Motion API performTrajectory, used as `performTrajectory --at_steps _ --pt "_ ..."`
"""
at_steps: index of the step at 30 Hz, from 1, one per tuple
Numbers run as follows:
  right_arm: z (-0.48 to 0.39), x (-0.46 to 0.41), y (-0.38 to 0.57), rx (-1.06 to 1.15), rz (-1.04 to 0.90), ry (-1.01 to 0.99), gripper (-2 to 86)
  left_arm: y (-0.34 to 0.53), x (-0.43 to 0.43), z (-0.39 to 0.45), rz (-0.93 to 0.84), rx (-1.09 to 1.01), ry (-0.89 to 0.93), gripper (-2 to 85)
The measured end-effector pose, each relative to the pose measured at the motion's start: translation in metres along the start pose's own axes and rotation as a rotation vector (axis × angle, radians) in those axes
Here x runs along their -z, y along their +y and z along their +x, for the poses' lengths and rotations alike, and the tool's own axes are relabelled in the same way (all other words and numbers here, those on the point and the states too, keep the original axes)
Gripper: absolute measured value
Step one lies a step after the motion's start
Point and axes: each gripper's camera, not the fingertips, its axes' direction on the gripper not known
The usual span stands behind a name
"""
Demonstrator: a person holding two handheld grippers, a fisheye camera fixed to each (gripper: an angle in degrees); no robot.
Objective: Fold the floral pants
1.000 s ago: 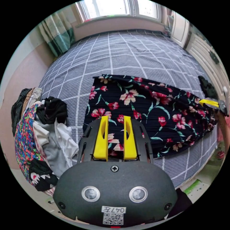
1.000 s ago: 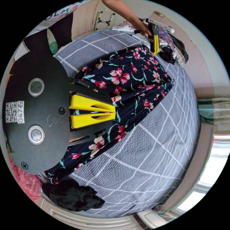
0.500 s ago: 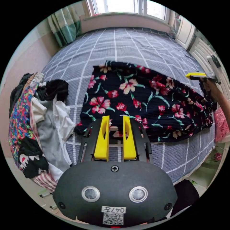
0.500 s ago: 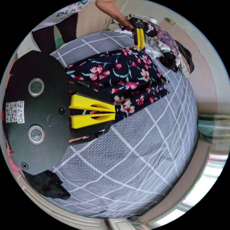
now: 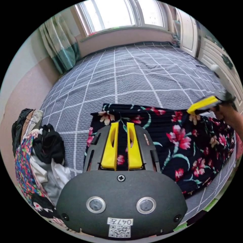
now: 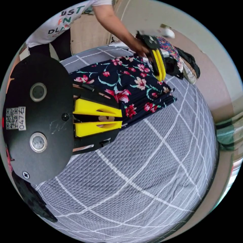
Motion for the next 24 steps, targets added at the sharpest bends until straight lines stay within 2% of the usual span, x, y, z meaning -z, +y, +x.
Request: performTrajectory --at_steps 3,7,8,13,15,19,24 --pt "-0.023 0.006 0.008 0.105 -0.001 0.031 2.2 -0.029 -0.042 -0.004 -0.138 -0.012 0.021 7.3" --pt "-0.032 -0.02 0.036 0.145 -0.057 0.235 1.2 -0.043 -0.061 0.007 -0.166 -0.057 -0.017 7.2" --pt "-0.022 -0.028 0.041 0.118 -0.074 0.23 1.1 -0.047 -0.06 0.01 -0.158 -0.072 -0.034 7.1" --pt "0.018 0.015 0.084 -0.063 0.156 -0.087 1.1 -0.043 -0.038 0.003 -0.149 -0.069 -0.043 6.4" --pt "0.028 0.037 0.118 -0.14 0.216 -0.119 1.0 -0.031 -0.019 -0.011 -0.131 -0.034 0.008 6.3" --pt "0.019 0.07 0.199 -0.243 0.182 0.162 0.7 -0.01 0.02 0.002 -0.051 -0.065 0.111 6.3" --pt "-0.006 0.064 0.248 -0.257 0.068 0.335 0.3 0.003 0.041 0.136 -0.021 -0.275 0.261 7.1"
